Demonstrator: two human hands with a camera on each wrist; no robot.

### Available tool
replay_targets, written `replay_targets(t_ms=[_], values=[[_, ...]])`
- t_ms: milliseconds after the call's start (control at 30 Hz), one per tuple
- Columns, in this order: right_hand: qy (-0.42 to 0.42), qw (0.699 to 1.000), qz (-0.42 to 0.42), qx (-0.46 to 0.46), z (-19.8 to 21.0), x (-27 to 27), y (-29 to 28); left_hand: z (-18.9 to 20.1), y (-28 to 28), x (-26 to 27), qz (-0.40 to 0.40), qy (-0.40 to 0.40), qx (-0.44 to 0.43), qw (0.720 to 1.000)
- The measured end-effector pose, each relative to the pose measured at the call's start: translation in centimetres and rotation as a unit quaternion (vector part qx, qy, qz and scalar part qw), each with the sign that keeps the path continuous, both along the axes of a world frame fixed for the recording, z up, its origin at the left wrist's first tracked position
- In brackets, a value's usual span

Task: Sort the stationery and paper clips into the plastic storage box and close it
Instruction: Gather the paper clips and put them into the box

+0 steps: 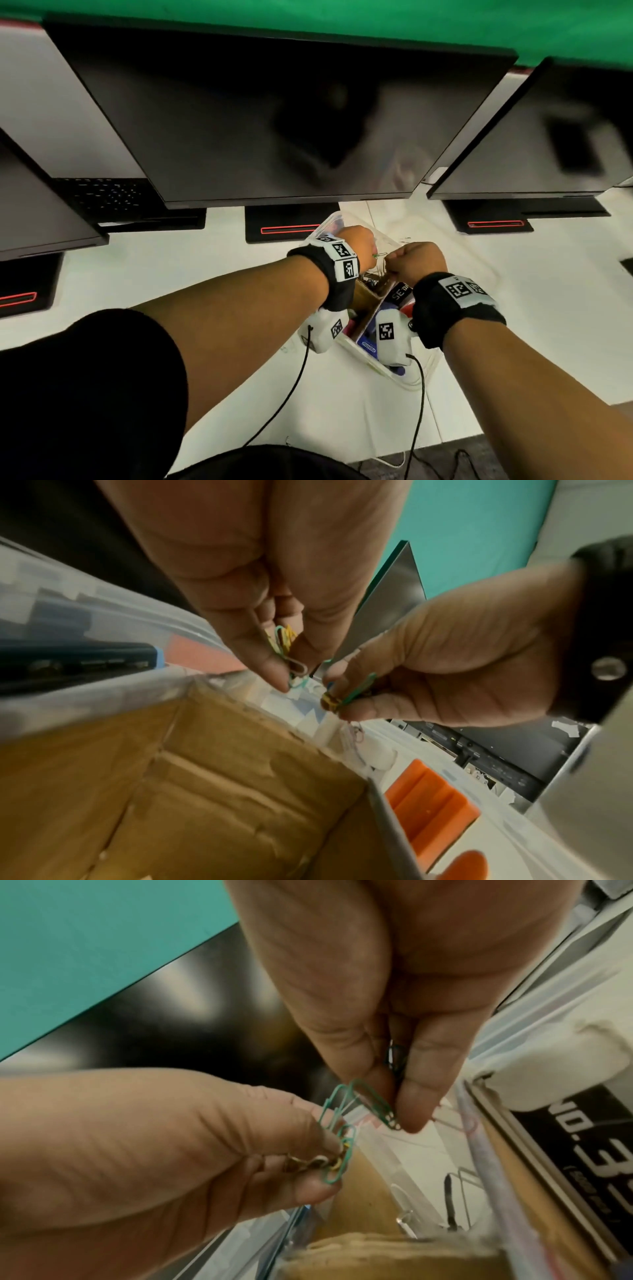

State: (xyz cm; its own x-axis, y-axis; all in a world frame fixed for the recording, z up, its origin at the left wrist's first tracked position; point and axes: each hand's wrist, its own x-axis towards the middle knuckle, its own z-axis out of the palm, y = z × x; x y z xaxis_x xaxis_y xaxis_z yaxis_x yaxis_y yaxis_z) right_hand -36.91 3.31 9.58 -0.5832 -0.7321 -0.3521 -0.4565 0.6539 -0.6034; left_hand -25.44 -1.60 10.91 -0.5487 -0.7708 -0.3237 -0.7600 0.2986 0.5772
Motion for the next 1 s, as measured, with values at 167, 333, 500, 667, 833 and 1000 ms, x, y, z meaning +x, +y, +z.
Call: replay_targets(t_ms=[167, 333, 500, 667, 833, 1000], values=[[0.002, 0.999, 0.032, 0.003, -0.2, 0.3, 0.1, -0.4, 0.0, -0.2, -0.007, -0.004, 0.001, 1.0], [0.047, 0.998, 0.041, 0.009, -0.1, 0.9, 0.1, -0.5, 0.0, 0.2, -0.013, 0.006, -0.018, 1.0], [0.088, 0.994, 0.06, 0.025, 0.4, 1.5, 0.3, -1.1, -0.7, 1.8, 0.024, 0.069, 0.024, 0.997], [0.074, 0.994, 0.081, -0.028, 1.7, 3.5, 0.5, -1.0, -0.6, 4.8, 0.059, 0.124, 0.006, 0.99], [0.056, 0.985, 0.142, -0.079, 3.3, 9.6, 1.0, -1.3, -1.5, 10.5, 0.142, 0.164, -0.045, 0.975], [0.064, 0.932, 0.349, -0.07, 1.8, 16.2, 2.0, -5.1, -1.6, 17.4, 0.123, 0.003, -0.068, 0.99]])
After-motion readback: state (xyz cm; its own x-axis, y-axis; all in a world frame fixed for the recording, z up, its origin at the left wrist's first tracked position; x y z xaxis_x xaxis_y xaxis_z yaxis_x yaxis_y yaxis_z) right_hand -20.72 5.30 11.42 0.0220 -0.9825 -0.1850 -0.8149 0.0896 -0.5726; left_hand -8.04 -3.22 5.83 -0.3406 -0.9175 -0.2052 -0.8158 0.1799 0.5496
